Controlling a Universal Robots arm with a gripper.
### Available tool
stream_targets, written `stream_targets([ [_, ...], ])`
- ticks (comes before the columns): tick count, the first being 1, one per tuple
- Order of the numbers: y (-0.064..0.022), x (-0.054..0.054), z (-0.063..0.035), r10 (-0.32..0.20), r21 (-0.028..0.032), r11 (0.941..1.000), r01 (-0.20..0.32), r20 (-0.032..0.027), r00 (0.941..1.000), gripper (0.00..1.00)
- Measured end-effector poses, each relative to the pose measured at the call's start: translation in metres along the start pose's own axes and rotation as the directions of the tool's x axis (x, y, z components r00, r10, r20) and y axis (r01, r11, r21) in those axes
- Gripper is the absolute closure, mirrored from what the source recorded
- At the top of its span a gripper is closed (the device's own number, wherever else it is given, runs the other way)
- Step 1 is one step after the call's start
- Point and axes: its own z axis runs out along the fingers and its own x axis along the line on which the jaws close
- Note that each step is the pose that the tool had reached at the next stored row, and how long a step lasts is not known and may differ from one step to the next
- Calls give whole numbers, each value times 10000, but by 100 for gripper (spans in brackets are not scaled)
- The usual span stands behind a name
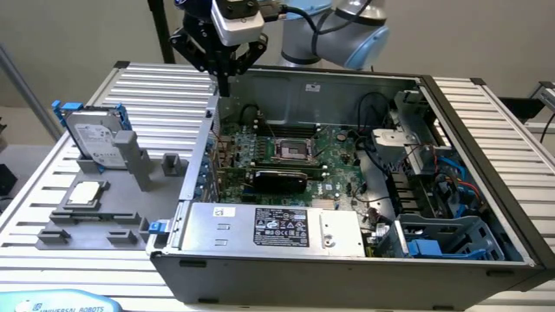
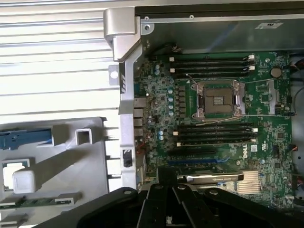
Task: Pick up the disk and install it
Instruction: 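Reach for the disk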
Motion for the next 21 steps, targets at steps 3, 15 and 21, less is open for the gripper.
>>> stream_targets([
  [3, -7, 137, -3, -1, -1, 10000, 1, 1, 10000, 89],
  [15, 107, 691, -7, -1, 0, 10000, 1, 0, 10000, 89],
  [21, 172, 973, 2, 0, 1, 10000, 0, 0, 10000, 89],
])
